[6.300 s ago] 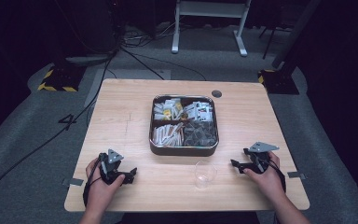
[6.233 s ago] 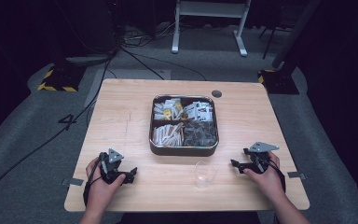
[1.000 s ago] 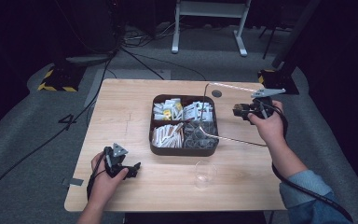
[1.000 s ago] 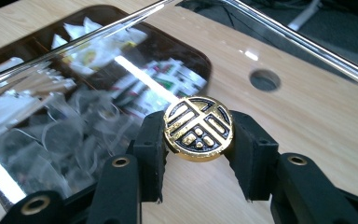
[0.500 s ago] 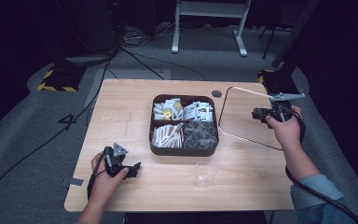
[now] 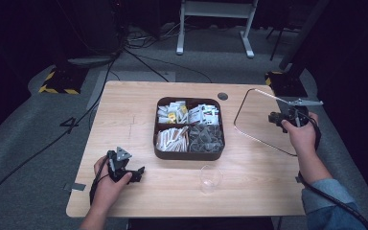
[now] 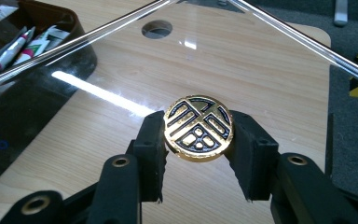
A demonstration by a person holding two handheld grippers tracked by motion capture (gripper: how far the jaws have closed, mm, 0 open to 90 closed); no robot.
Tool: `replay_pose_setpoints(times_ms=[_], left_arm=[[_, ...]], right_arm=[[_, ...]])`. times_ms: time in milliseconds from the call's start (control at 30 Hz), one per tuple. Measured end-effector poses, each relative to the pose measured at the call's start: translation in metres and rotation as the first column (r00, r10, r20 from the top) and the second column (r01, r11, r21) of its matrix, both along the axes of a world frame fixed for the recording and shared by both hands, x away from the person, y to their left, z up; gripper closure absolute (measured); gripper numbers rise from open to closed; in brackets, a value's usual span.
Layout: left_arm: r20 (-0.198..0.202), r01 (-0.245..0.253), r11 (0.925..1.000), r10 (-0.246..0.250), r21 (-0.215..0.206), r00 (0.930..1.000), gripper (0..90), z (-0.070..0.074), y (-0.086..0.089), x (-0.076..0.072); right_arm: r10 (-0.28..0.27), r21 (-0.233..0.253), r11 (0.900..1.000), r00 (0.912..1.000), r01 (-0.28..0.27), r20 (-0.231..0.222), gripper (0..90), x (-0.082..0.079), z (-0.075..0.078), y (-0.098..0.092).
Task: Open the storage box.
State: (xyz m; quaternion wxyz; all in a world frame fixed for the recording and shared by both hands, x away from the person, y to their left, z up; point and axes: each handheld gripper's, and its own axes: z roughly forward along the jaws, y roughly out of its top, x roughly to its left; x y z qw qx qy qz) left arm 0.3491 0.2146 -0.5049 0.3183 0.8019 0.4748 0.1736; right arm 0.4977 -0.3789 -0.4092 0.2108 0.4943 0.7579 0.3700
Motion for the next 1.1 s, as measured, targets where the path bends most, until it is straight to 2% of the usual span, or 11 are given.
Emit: replay_pose_setpoints(times_ms=[333,467,867,1100], left_arm=[[0.0,0.0,1.0,0.0,0.0,1.0,5.4,0.0,0.0,0.0],[0.0,0.0,1.0,0.0,0.0,1.0,5.4,0.0,0.0,0.0],[0.0,0.0,1.0,0.0,0.0,1.0,5.4,0.0,0.0,0.0],[0.0,0.0,1.0,0.0,0.0,1.0,5.4,0.0,0.0,0.0]], right_arm=[[-0.034,-0.024,0.999,0.999,0.033,-0.028,58.9,0.002,-0.025,-0.006],[-0.04,-0.06,0.997,0.9983,0.037,-0.042,59.0,0.002,-0.037,-0.005],[-0.048,-0.042,0.998,0.9962,0.045,-0.072,58.9,0.003,-0.068,-0.003],[-0.04,-0.059,0.998,0.9965,0.036,-0.074,58.9,0.003,-0.074,0.002]])
